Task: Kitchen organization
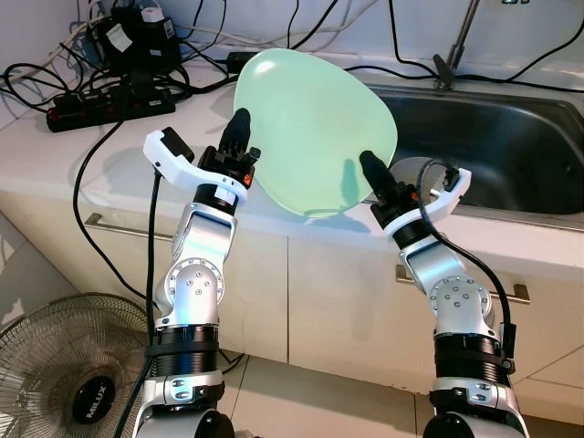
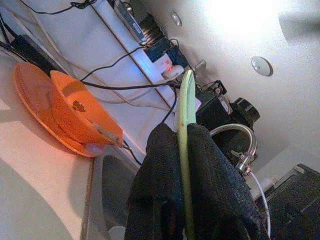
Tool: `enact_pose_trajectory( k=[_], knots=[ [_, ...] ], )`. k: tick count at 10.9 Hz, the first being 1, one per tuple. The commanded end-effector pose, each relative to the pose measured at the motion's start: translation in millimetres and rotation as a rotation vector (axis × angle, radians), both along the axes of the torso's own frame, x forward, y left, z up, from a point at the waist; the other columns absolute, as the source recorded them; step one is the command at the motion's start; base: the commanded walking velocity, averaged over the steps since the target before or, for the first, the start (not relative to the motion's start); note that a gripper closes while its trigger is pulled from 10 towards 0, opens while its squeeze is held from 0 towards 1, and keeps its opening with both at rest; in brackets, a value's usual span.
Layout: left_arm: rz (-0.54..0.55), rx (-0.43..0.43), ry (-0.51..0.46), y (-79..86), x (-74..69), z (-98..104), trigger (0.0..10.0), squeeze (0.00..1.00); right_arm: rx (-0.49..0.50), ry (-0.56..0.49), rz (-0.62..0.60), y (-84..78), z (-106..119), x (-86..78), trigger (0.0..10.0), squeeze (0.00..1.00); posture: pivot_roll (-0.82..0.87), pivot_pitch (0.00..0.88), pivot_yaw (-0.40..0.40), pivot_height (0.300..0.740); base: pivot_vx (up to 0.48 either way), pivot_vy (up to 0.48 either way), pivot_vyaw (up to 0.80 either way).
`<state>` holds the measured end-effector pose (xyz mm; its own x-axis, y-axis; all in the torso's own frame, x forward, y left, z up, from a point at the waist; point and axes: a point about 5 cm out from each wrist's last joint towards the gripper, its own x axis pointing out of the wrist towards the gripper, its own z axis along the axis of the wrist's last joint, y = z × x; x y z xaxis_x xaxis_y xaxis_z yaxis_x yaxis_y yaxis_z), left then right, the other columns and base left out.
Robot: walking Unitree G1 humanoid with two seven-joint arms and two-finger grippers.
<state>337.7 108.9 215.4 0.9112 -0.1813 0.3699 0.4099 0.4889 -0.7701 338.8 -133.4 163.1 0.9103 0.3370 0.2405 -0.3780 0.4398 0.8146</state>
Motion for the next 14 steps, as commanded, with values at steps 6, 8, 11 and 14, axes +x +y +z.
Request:
enact_pose_trajectory(
  k=[6,8,11,14],
  knots=[
    [-0.057,0.007,-0.023,-17.9,0.2,6.6,10.0,0.00,0.043,-0.042,0.006,0.7,13.7,3.1,0.0,0.00,0.07,0.000,0.074,0.740,0.000,0.000,0.00],
    [-0.066,0.090,-0.009,-23.5,1.2,1.9,10.0,0.75,0.048,-0.043,0.004,0.5,14.2,2.6,0.0,0.00,0.07,0.000,0.074,0.740,0.000,0.000,0.00],
    [-0.083,0.122,0.005,-27.7,0.6,-4.0,10.0,1.00,0.067,-0.051,0.005,0.4,16.9,2.2,0.0,0.00,0.07,0.000,0.072,0.740,0.000,0.000,0.00],
    [-0.059,0.127,0.030,-24.2,2.4,-7.7,10.0,1.00,0.137,-0.061,-0.049,-7.4,25.0,6.4,0.0,0.00,0.07,0.000,0.073,0.740,0.000,0.000,0.00]
  ],
)
